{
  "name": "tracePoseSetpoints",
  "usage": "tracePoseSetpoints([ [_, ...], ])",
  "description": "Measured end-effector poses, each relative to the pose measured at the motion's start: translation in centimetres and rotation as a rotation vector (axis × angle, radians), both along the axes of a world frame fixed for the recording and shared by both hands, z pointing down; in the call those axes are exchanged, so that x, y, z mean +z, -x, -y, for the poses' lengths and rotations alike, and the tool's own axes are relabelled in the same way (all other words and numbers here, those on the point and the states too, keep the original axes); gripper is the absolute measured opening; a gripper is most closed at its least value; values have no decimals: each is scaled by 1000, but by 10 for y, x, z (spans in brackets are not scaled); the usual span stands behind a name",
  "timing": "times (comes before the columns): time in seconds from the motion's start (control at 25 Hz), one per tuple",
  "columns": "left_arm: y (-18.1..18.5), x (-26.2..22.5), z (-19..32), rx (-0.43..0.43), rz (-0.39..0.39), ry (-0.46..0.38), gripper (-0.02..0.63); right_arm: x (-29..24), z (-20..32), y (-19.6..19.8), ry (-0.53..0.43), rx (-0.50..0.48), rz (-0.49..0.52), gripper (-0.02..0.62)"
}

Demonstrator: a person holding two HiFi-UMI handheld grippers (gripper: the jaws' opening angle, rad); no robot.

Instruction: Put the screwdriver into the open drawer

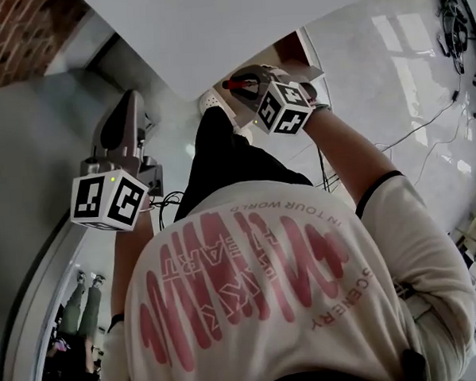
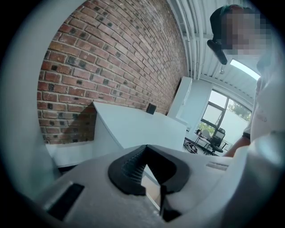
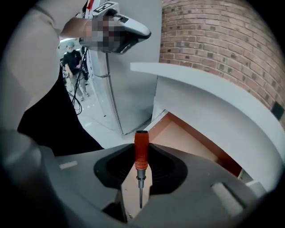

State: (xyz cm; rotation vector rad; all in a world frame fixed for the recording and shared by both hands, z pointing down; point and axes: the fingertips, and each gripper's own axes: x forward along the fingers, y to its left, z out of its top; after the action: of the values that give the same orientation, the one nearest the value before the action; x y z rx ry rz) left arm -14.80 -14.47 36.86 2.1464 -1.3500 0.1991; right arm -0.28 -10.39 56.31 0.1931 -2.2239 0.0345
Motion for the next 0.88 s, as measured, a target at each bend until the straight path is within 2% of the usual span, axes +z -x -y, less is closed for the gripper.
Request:
tracePoseSetpoints([
  [0.2,8,13,0,-16,-3,19,2,29,3,-1,-18,-141,-100,106],
  [0.52,14,25,-6,-23,4,48,2,72,-6,-18,21,-253,-240,107],
  [0.88,14,46,-22,-12,-9,78,2,108,-5,-38,49,-267,-384,107],
])
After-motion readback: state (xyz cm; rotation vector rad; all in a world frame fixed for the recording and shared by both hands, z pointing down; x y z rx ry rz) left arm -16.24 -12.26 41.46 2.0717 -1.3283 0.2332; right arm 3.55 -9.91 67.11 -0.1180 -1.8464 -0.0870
